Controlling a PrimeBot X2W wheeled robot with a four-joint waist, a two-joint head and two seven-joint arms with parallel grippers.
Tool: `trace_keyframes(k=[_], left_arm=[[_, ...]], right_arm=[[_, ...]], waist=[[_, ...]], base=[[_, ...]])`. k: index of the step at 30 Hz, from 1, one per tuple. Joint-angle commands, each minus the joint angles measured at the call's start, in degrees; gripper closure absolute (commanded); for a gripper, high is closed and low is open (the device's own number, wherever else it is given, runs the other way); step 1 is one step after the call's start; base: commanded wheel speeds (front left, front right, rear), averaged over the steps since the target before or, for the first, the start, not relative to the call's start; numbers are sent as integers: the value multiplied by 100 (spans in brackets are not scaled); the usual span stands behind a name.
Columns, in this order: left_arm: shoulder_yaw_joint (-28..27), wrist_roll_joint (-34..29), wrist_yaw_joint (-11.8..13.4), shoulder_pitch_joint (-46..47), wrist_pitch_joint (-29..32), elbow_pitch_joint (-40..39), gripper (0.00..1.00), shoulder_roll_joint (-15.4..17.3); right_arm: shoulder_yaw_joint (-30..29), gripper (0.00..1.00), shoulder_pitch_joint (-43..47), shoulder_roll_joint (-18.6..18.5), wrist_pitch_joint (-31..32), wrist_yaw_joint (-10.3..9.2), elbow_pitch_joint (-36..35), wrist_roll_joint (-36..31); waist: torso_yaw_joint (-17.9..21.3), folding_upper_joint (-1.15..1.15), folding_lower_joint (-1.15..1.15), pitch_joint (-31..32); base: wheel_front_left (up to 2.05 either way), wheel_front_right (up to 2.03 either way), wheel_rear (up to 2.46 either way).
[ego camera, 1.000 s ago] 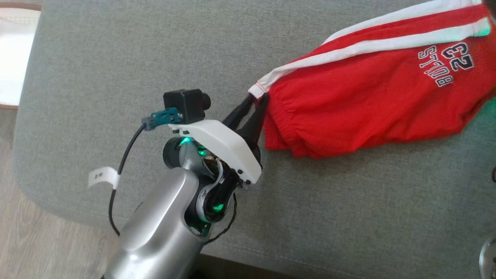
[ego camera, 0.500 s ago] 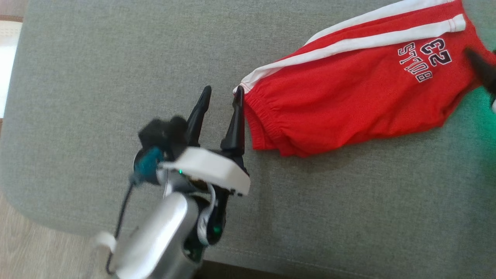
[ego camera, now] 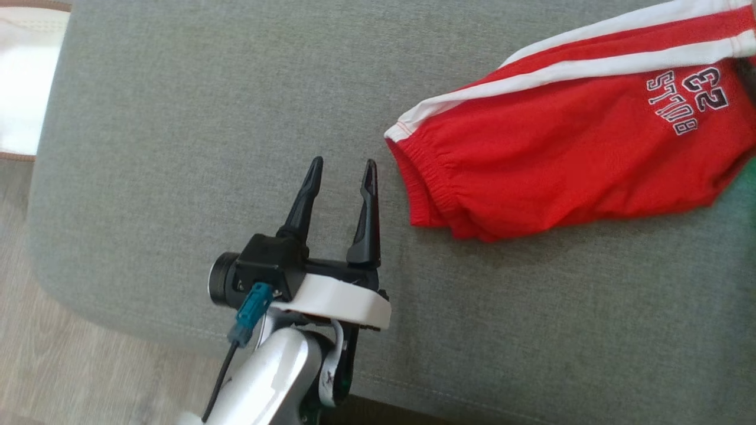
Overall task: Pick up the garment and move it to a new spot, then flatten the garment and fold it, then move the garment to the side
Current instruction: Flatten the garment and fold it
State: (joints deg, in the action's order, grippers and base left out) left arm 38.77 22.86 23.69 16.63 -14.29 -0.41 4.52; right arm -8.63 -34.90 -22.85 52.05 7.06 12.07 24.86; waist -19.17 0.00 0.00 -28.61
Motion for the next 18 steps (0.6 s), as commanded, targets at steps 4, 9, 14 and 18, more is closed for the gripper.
trace_keyframes(k=[4,9,14,18], left_arm=[[-327,-197,-75,-123,-68,-250,0,-56],[-641,-352,-187,-358,-70,-268,0,-98],[-931,-511,-406,-646,-70,-246,0,-106],[-1103,-579,-560,-880,-70,-230,0,-119]], right_arm=[[285,100,69,92,197,43,66,103],[179,100,21,312,116,43,60,467],[-370,100,75,268,-33,43,137,572],[-1006,100,212,39,-205,43,286,491]], waist=[[-20,0,0,37],[213,0,0,205],[469,0,0,422],[552,0,0,575]], base=[[0,0,0],[0,0,0],[0,0,0],[0,0,0]])
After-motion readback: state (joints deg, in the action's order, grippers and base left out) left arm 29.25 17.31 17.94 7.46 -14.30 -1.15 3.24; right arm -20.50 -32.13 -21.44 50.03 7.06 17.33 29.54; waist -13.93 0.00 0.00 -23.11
